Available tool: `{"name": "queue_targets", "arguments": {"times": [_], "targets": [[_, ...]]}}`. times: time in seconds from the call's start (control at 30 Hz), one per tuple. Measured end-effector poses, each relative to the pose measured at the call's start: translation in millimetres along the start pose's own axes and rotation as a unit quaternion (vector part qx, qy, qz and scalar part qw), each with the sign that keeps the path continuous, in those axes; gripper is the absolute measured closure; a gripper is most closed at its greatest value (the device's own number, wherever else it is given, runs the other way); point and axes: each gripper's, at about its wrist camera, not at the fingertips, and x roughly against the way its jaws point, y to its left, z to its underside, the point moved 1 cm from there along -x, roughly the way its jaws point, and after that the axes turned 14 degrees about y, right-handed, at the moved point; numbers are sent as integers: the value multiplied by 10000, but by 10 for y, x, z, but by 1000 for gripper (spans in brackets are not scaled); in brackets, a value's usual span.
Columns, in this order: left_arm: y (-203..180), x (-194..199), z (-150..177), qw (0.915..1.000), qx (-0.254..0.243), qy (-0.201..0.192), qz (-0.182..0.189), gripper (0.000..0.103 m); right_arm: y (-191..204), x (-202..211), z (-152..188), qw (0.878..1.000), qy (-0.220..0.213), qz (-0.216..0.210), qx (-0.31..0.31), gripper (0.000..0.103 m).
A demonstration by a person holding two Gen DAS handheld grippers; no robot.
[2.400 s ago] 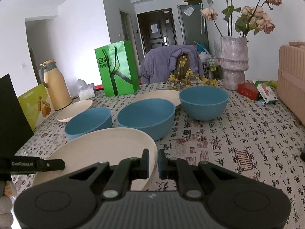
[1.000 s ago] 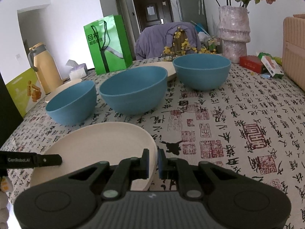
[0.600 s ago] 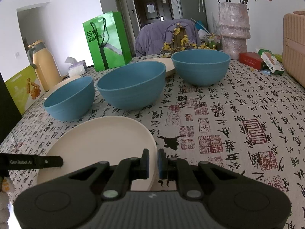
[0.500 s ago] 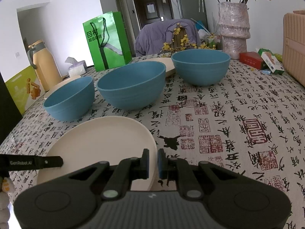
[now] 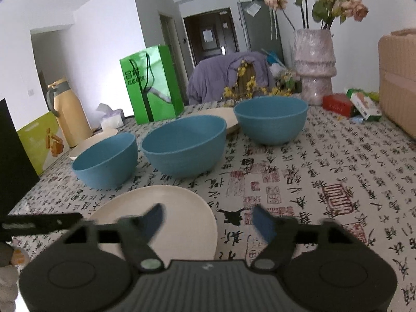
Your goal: Organize plates and bowls
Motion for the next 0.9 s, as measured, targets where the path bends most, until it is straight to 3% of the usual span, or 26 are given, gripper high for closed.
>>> {"name": "queue_targets", "arguments": {"times": [0.13, 0.3, 0.63, 0.8, 0.9], "targets": [[3, 159, 56, 9988, -192, -451, -62, 0, 56, 97, 65, 9996, -180, 195, 95, 2], [-49, 262, 156, 9954, -470, -798, -227, 0, 130, 174, 131, 9991, -335, 227, 85, 1], [-20, 345, 406, 9949, -500, -866, -122, 0, 315, 218, 366, 9989, -444, 170, 31, 0], [-42, 297, 531, 9969, -385, -679, -81, 0, 431, 169, 497, 9995, -294, -60, -114, 0], [-51, 267, 556, 9973, -366, -615, -148, 0, 503, 149, 537, 9995, -316, 63, -6, 0]]}}
